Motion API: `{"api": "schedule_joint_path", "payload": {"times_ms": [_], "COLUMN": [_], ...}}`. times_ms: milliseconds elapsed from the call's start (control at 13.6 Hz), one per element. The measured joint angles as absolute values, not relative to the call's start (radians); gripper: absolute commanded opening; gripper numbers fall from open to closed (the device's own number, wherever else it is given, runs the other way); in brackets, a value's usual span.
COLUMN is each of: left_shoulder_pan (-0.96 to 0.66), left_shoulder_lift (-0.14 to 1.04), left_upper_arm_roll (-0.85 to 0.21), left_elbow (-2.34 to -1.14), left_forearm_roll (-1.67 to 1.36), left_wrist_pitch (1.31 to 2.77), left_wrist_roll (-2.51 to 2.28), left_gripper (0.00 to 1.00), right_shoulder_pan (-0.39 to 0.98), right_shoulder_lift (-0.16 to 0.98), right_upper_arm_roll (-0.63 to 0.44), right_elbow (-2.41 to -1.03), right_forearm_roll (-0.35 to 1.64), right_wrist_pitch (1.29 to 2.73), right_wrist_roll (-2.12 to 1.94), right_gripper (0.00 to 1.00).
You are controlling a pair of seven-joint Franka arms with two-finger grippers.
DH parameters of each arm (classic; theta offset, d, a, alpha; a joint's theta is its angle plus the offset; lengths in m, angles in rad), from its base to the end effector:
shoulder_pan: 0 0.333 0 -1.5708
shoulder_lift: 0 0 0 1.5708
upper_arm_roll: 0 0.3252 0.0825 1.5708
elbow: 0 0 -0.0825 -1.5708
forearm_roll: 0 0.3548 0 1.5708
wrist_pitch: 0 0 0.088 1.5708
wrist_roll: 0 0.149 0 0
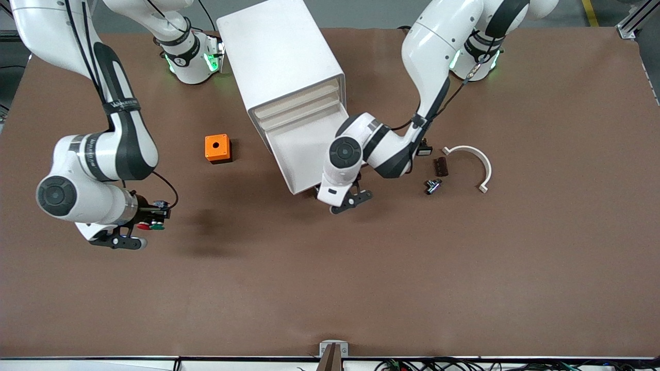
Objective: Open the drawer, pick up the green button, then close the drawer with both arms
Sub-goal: 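Carry the green button beside the red button while the left gripper closes drawer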
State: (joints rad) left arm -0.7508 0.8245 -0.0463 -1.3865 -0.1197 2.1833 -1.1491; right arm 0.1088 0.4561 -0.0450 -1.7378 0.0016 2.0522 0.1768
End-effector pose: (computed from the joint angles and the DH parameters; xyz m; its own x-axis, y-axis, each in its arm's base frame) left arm 0.4964 -0.5118 0.1972 0.8989 0.4178 -0.1316 0.4242 -0.9053 0.0231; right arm 0.6183 0.0416 0.2889 0.9844 -0.1123 -0.1353 -0.1074 -0.9933 0.0430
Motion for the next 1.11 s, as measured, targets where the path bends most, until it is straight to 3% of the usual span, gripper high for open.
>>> {"api": "schedule_joint_path", "payload": {"times_ms": [369,812,1107], "left_shoulder_pan": [-0.851,-0.877,-0.877], "left_shoulder_lift": [0.821,0.821,0.820], "left_upper_arm_roll": [-0.056,-0.154,-0.194], "left_elbow": [-1.387,-1.392,-1.391], "left_forearm_roll": [-0.119,-0.119,-0.119], "left_wrist_pitch": [2.158,2.112,2.076], "left_wrist_roll": [-1.258,-1.385,-1.434], "left_gripper": [1.00,1.00,1.00], "right_shoulder_pan": [0.083,0.084,0.180], "right_shoulder_lift": [0.492,0.514,0.548], "right_upper_arm_roll": [-0.047,-0.054,-0.164], "right_elbow": [-1.851,-1.937,-1.945], "right_forearm_roll": [-0.002,-0.003,-0.003], "right_wrist_pitch": [2.200,2.343,2.356], "right_wrist_roll": [0.178,0.212,0.228], "right_gripper": [0.11,0.13,0.16]}}
